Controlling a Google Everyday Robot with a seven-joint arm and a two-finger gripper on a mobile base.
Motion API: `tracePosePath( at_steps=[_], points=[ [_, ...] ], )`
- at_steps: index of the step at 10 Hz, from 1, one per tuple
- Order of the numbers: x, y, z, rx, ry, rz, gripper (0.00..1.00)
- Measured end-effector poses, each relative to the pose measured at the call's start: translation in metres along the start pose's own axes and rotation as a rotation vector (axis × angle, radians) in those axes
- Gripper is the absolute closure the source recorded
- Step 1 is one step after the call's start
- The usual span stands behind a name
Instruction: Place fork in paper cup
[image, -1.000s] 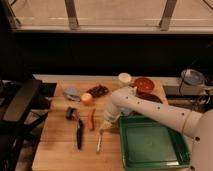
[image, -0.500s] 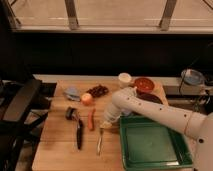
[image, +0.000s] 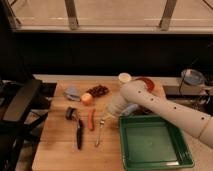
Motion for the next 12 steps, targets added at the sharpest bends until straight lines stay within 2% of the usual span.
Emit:
tracePosePath(
  at_steps=[3,4,7,10,11,12],
  points=[
    [-0.010,-0.013,-0.044,0.047,-0.069,-0.091,1.00],
    [-0.015,-0.019,-0.060,0.068,-0.070,-0.121,1.00],
    [-0.027,-0.044,-0.111,0.145,-0.023,-0.180,1.00],
    [-0.032,-0.091,-0.178,0.292,0.013,-0.220,1.00],
    [-0.032,-0.104,-0.193,0.330,0.019,-0.229,1.00],
    [-0.031,-0.129,-0.215,0.391,0.016,-0.247,1.00]
  ],
)
